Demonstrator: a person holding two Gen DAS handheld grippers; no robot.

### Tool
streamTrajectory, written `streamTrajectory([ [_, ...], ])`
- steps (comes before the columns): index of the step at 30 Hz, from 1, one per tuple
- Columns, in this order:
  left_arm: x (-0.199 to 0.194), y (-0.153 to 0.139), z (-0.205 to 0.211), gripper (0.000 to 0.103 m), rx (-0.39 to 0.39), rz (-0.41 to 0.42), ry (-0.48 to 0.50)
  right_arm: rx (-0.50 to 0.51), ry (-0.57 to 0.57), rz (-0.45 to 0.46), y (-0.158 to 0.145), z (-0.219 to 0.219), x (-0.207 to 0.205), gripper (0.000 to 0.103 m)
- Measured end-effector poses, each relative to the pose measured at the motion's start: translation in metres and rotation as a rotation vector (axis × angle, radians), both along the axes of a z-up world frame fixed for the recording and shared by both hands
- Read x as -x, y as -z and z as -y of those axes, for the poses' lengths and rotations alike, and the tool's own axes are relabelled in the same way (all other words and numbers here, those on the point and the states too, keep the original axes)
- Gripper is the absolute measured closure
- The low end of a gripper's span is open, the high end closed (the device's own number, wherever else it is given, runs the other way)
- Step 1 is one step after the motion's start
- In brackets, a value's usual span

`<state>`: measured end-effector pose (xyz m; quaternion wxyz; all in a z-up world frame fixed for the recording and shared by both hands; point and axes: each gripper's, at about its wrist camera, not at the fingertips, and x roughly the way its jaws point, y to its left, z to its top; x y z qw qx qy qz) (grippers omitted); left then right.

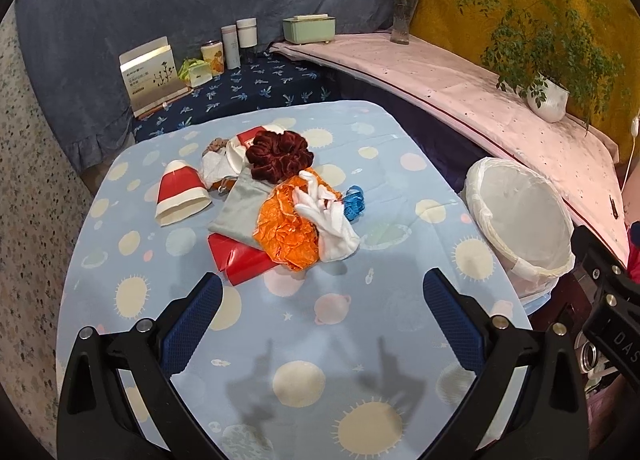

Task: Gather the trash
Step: 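Reach the right tool to the white plastic bag and close on it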

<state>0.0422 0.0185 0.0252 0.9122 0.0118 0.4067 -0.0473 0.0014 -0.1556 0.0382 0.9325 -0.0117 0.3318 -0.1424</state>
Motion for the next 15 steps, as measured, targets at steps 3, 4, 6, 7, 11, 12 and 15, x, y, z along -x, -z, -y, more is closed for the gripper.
streamTrajectory([
  [3,-0.006,0.008,-0.016,0.007,0.01,0.001,-0.021,-0.022,-0.024,-0.007,0.007,-0.01,-0.007,0.007],
  [4,-0.008,0.012,-0.021,0.007,0.012,-0.001,-0.026,-0.028,-0.037,-0.01,0.01,-0.016,-0.01,0.007],
  [6,-0.015,0.02,-0.034,0.007,0.003,-0.016,-0.043,-0.03,-0.059,-0.016,0.015,-0.027,-0.016,0.007],
  [7,-0.018,0.024,-0.04,0.007,0.003,-0.022,-0.051,-0.034,-0.076,-0.017,0.018,-0.034,-0.02,0.007],
  [11,-0.031,0.041,-0.066,0.007,-0.005,-0.047,-0.089,-0.047,-0.138,-0.034,0.031,-0.059,-0.039,0.007],
  [12,-0.034,0.045,-0.072,0.007,-0.003,-0.056,-0.101,-0.046,-0.153,-0.039,0.034,-0.065,-0.044,0.007],
  [15,-0.045,0.057,-0.093,0.007,0.019,-0.077,-0.137,-0.041,-0.191,-0.059,0.045,-0.084,-0.061,0.007],
])
